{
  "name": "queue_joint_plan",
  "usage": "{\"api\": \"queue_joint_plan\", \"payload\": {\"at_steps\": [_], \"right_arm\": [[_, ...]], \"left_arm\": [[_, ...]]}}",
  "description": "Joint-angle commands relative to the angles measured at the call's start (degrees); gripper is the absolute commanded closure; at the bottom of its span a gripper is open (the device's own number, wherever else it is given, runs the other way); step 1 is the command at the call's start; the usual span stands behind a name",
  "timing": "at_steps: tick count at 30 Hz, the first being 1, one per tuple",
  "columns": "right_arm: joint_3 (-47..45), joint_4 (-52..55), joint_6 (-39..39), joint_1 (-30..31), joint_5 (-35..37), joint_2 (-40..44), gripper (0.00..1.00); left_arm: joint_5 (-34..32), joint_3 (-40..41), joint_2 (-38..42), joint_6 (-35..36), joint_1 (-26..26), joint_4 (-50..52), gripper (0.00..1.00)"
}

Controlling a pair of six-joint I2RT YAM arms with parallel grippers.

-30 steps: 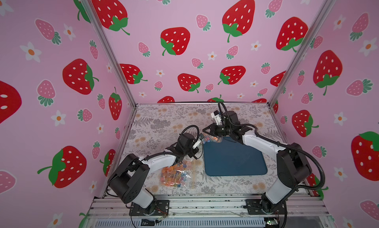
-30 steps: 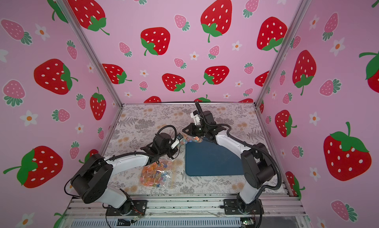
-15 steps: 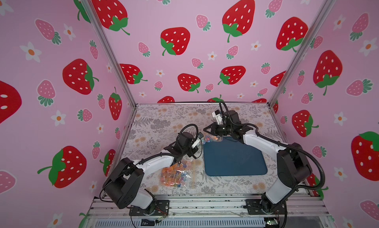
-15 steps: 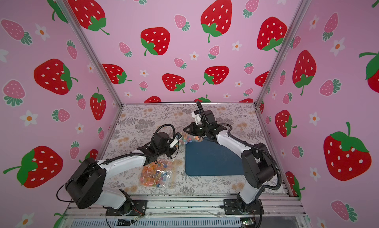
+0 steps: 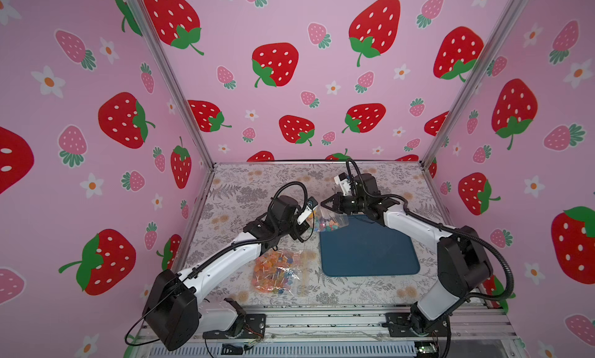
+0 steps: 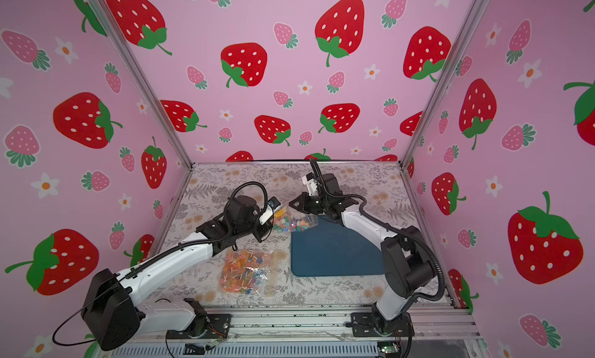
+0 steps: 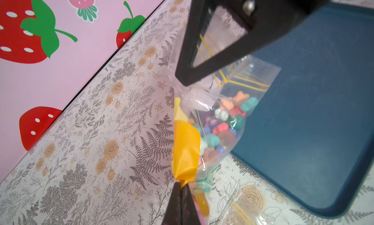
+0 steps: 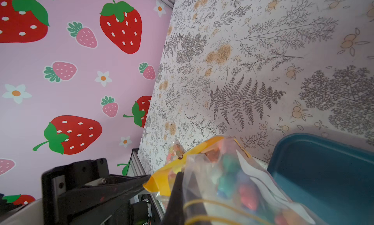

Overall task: Pour candies out of the ziploc bag
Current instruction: Pick up the ziploc bag from the center of the board.

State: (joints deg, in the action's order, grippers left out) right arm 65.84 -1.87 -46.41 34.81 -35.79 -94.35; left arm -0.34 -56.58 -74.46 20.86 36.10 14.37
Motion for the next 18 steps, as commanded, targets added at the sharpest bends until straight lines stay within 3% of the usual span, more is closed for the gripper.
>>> {"api": "queue_joint_plan", "payload": {"at_steps": [1, 4, 9, 18], "right_arm": [[-2.53, 0.28, 0.97, -0.10, 0.10, 3.12, 1.00], [-5.73, 0.35, 1.15, -0.11, 1.68, 5.28, 1.00], [-10.07, 1.51, 1.83, -0.31, 3.78, 8.58, 1.00], [-12.67, 2.75, 2.64, -0.91, 5.18, 9.31, 1.00]], "left_arm": [[4.21, -7.32, -0.22, -1.86, -0.15, 3.44, 1.00], [6.53, -8.53, -2.03, -3.37, 0.20, 4.42, 1.00], [10.00, -3.43, -4.32, -6.04, 0.68, -1.67, 1.00], [13.81, -0.62, -11.53, -8.53, 0.84, -7.02, 1.00]]}}
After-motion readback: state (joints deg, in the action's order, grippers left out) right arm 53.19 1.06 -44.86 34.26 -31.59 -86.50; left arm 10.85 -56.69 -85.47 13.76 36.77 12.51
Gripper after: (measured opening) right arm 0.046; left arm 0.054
